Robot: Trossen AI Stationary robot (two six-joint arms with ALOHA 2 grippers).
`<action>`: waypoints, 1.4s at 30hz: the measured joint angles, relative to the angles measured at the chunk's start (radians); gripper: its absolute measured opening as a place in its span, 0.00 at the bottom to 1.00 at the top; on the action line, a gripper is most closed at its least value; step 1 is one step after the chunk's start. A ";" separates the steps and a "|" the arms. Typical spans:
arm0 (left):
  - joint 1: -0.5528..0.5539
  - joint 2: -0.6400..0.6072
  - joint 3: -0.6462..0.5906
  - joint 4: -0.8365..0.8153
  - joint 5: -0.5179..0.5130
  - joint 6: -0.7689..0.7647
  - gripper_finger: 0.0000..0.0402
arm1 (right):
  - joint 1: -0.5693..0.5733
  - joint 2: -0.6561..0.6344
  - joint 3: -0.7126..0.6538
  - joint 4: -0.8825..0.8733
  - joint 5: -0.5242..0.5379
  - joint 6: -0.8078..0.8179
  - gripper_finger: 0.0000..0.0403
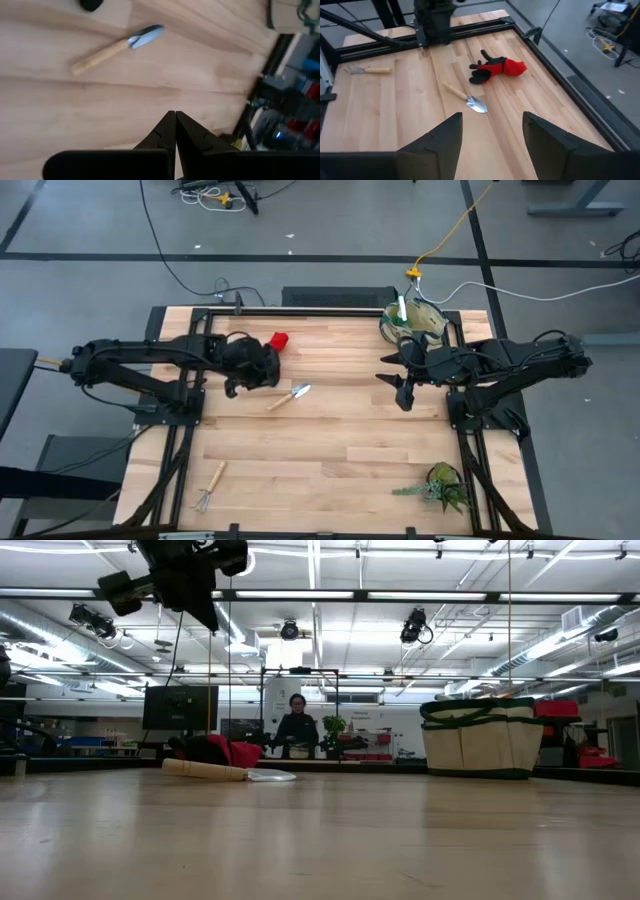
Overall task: Pick & Place Garden tools in Gardening bag
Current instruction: Put the brown trowel into the gardening bag
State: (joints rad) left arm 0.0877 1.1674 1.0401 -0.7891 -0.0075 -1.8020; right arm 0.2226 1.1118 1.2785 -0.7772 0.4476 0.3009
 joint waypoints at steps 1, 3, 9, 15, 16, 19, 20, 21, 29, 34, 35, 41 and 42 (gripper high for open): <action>-0.009 0.007 0.001 -0.007 -0.004 -0.040 0.03 | 0.000 0.000 0.000 0.001 0.012 0.000 0.52; -0.028 0.025 -0.002 -0.038 -0.025 -0.119 0.03 | 0.000 0.000 0.000 0.008 0.028 0.004 0.52; -0.092 0.095 0.000 -0.020 -0.141 -0.291 0.03 | -0.001 0.000 0.000 0.036 0.078 0.004 0.52; -0.125 0.178 0.000 -0.015 -0.248 -0.450 0.03 | -0.002 0.000 0.000 0.053 0.121 0.004 0.52; -0.127 0.194 0.000 -0.007 -0.252 -0.475 0.03 | -0.002 0.000 0.000 0.054 0.121 0.004 0.52; -0.132 0.242 0.000 0.007 -0.226 -0.543 0.03 | -0.009 0.000 0.000 0.069 0.121 0.004 0.52; -0.132 0.257 0.000 0.014 -0.208 -0.558 0.03 | -0.012 0.000 0.000 0.073 0.121 0.003 0.52; -0.132 0.271 0.000 0.015 -0.193 -0.570 0.03 | -0.016 0.000 0.000 0.081 0.121 0.003 0.52; -0.126 0.361 0.000 0.089 -0.144 -0.603 0.06 | -0.048 0.000 0.000 0.104 0.121 0.003 0.52; -0.111 0.389 0.000 0.106 -0.138 -0.595 0.14 | -0.052 0.000 0.000 0.099 0.115 -0.001 0.52; -0.109 0.391 0.000 0.105 -0.139 -0.578 0.16 | -0.052 0.000 0.000 0.097 0.111 -0.005 0.52; -0.075 0.387 0.000 0.157 -0.110 -0.162 0.25 | -0.052 0.000 0.000 0.098 0.111 -0.051 0.52; -0.068 0.385 0.000 0.173 -0.086 -0.071 0.26 | -0.052 0.000 0.000 0.098 0.111 -0.052 0.52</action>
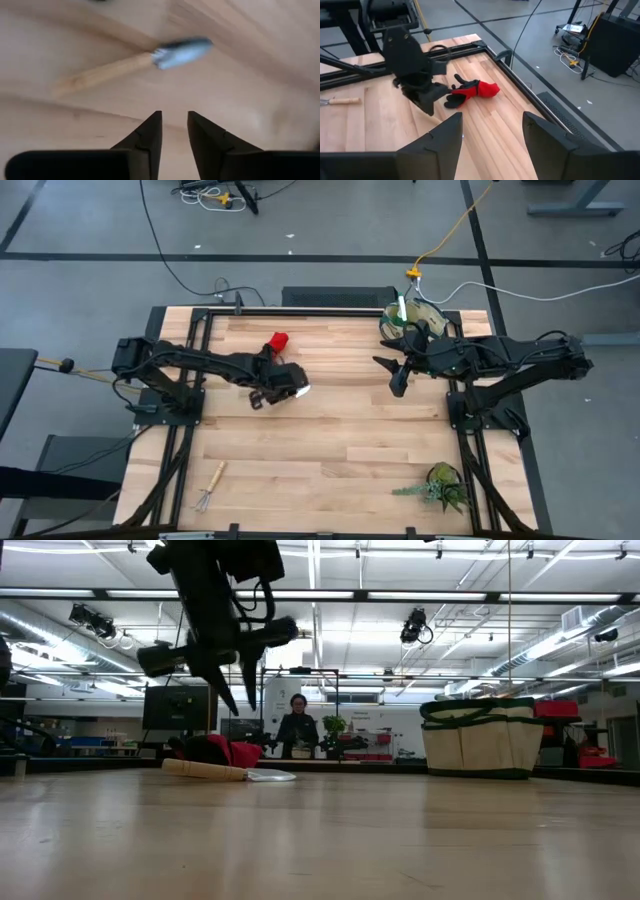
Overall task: Pick & Place Garden tools in Gardening bag
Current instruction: Put the brown trowel into the gardening bag
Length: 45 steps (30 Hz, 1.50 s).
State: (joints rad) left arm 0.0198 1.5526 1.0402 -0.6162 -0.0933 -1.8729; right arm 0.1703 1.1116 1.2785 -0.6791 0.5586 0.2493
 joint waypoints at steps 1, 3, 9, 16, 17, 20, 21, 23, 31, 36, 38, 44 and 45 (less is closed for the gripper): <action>0.006 -0.002 0.000 0.006 0.022 0.089 0.26 | 0.000 0.000 0.000 0.001 0.000 0.000 0.52; 0.015 -0.002 0.000 0.012 0.061 0.274 0.28 | 0.000 0.000 0.000 0.003 0.000 0.000 0.52; 0.030 -0.002 0.000 0.020 0.170 0.859 0.28 | 0.000 0.000 0.000 0.007 0.001 0.003 0.52; 0.028 -0.002 0.000 0.014 0.244 1.353 0.28 | 0.000 0.000 0.000 0.013 0.002 0.003 0.52; 0.028 -0.002 0.000 0.014 0.249 1.396 0.28 | 0.000 0.000 0.000 0.013 0.002 0.003 0.52; 0.029 -0.002 0.000 0.015 0.252 1.473 0.28 | 0.000 0.000 0.000 0.013 0.001 0.003 0.52; 0.029 -0.002 0.000 0.015 0.252 1.490 0.28 | 0.000 0.000 0.000 0.013 0.000 0.003 0.52; 0.029 -0.002 0.000 0.019 0.253 1.521 0.28 | 0.000 0.000 0.000 0.014 0.000 0.003 0.52; 0.028 -0.010 0.000 0.022 0.325 1.581 0.28 | 0.000 0.000 0.000 0.086 -0.001 0.021 0.52; 0.029 -0.037 0.000 0.044 0.341 1.582 0.28 | 0.000 0.000 0.000 0.173 -0.001 -0.020 0.52; 0.029 -0.052 0.000 0.073 0.342 1.595 0.28 | 0.000 0.000 0.000 0.205 -0.001 -0.031 0.52; 0.029 -0.099 0.001 0.234 0.343 1.597 0.28 | 0.000 0.000 0.000 0.280 -0.001 -0.052 0.52; 0.029 -0.109 0.001 0.266 0.346 1.597 0.28 | 0.000 0.000 0.000 0.292 -0.001 -0.052 0.52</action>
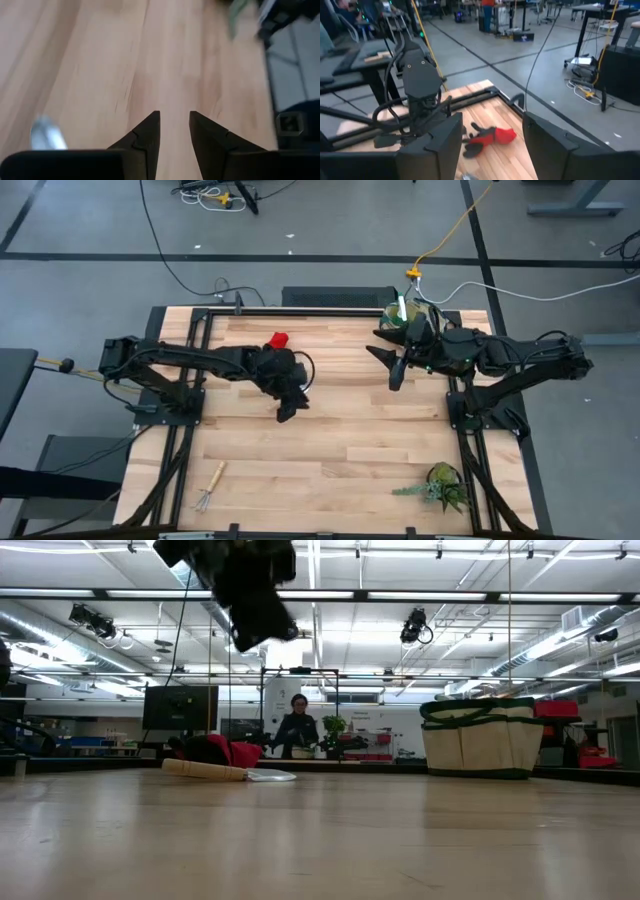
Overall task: Pick & Place Garden tools in Gardening bag
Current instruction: Put the brown trowel into the gardening bag
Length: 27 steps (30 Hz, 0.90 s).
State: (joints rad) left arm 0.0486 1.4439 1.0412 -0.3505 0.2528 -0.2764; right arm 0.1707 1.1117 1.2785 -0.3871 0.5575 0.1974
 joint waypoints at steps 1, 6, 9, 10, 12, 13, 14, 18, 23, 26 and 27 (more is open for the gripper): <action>0.000 -0.011 0.000 0.032 0.006 -0.001 0.28 | 0.000 0.000 0.000 0.012 0.000 0.000 0.52; 0.000 -0.055 0.000 0.200 0.006 -0.001 0.28 | 0.000 0.000 0.000 0.055 0.000 0.002 0.52; 0.000 -0.080 0.001 0.265 -0.004 0.001 0.28 | 0.000 0.000 0.000 0.056 0.000 0.000 0.52; 0.000 -0.087 0.001 0.277 -0.009 0.002 0.28 | 0.000 0.000 0.000 0.055 0.000 0.000 0.52; 0.000 -0.098 0.001 0.290 -0.022 0.003 0.28 | 0.000 0.000 0.000 0.053 0.000 0.000 0.52; 0.000 -0.103 0.001 0.289 -0.030 0.015 0.28 | 0.000 0.000 0.000 0.051 0.000 0.000 0.52; 0.000 -0.107 0.001 0.289 -0.031 0.034 0.28 | 0.000 0.000 0.000 0.049 0.000 0.000 0.52; 0.000 -0.113 0.001 0.296 -0.031 0.175 0.28 | 0.000 0.000 0.000 0.047 0.001 -0.001 0.52; -0.001 -0.113 0.001 0.296 -0.032 0.320 0.28 | 0.000 0.000 0.000 0.041 0.002 -0.007 0.52; -0.001 -0.113 0.001 0.296 -0.057 0.372 0.28 | 0.000 0.000 0.000 0.041 0.002 -0.007 0.52; -0.001 -0.113 0.001 0.295 -0.070 0.386 0.28 | 0.000 0.000 0.000 0.041 0.002 -0.007 0.52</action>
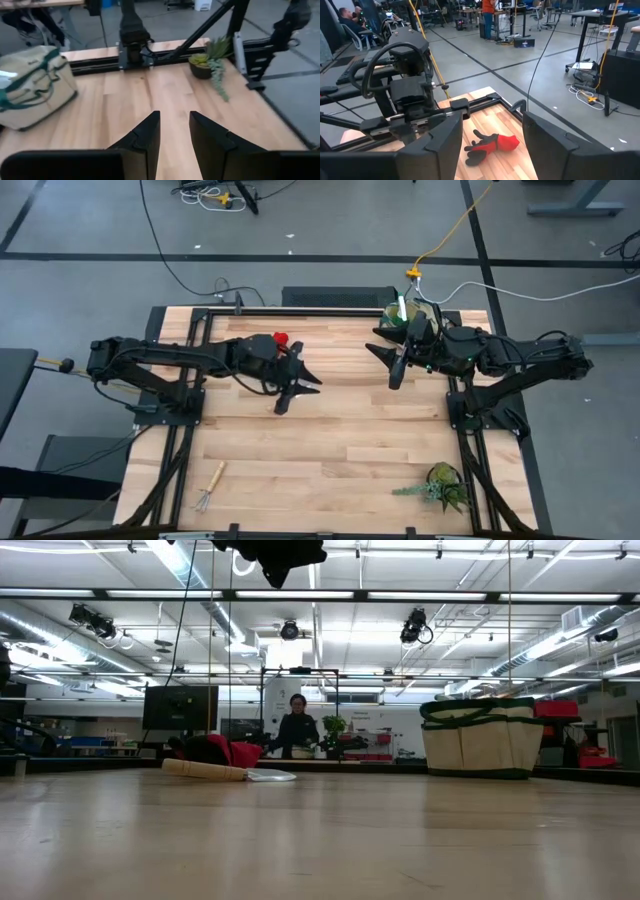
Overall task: Pick & Place Garden tools in Gardening bag
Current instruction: Put the brown trowel into the gardening bag
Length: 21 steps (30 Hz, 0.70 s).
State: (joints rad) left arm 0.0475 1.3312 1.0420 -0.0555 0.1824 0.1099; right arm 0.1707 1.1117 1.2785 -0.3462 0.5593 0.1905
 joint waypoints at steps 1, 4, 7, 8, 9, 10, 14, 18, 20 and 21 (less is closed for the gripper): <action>0.000 0.000 0.000 0.000 -0.011 0.007 0.28 | 0.000 0.000 0.000 0.000 0.000 0.000 0.52; 0.000 0.000 0.000 0.001 -0.032 0.000 0.28 | 0.000 0.000 0.000 0.000 0.000 0.000 0.52; 0.000 0.000 0.000 0.001 -0.032 -0.020 0.28 | 0.000 0.000 0.000 0.000 -0.001 0.000 0.52; 0.000 0.000 0.000 0.001 -0.032 -0.020 0.28 | 0.000 0.000 0.000 0.000 -0.001 0.000 0.52; 0.000 0.000 0.000 0.001 -0.032 -0.020 0.28 | 0.000 0.000 0.000 0.000 -0.001 0.000 0.52; 0.000 0.000 0.000 0.001 -0.032 -0.020 0.28 | 0.000 0.000 0.000 0.000 -0.001 0.000 0.52; 0.000 0.000 0.000 0.001 -0.032 -0.020 0.28 | 0.000 0.000 0.000 0.000 -0.001 0.001 0.52; 0.000 0.000 0.000 0.001 -0.032 -0.020 0.28 | 0.000 0.000 0.000 0.000 -0.001 0.002 0.52; 0.000 0.000 0.000 0.001 -0.032 -0.020 0.28 | 0.000 0.000 0.000 0.000 -0.001 0.002 0.52; 0.000 0.000 0.000 0.001 -0.032 -0.021 0.28 | 0.000 0.000 0.000 0.000 -0.001 0.002 0.52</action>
State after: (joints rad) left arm 0.0475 1.3312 1.0420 -0.0547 0.1502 0.0891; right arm 0.1707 1.1118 1.2785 -0.3462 0.5586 0.1928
